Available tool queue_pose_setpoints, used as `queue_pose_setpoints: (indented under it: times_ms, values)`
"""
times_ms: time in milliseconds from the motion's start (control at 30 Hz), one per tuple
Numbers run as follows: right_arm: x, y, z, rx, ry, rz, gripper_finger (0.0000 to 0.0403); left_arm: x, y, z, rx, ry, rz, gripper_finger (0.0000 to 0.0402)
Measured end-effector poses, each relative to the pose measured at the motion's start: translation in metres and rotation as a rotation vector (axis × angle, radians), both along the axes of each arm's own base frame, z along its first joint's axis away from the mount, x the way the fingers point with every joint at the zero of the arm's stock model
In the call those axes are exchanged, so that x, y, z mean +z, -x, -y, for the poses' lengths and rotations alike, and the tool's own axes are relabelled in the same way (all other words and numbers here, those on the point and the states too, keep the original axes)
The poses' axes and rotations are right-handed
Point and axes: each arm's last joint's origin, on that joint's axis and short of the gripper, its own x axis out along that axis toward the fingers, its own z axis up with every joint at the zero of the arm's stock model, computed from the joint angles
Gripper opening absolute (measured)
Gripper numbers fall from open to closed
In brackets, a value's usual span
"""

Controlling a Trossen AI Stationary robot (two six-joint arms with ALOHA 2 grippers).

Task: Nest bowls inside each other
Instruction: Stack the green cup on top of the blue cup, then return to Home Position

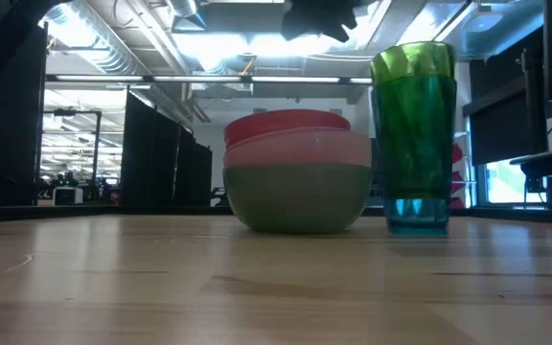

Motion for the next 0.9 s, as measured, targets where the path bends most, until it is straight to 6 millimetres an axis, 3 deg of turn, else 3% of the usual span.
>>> queue_pose_setpoints:
  times_ms: [233,467,900]
  values:
    - [0.0,0.0,0.0,0.006,0.006,0.0,0.0193,0.0,0.009,0.008,-0.002,0.014,-0.076,0.0118]
    - [0.002,-0.001,0.002,0.027,0.082,0.056,0.019,-0.005,0.049,0.071,-0.168,-0.008,-0.416,0.011]
    - [0.027,-0.005,0.019,0.219,0.147,0.219,0.0033,0.075,0.141,0.122,-0.272,0.022,-0.154,0.0017]
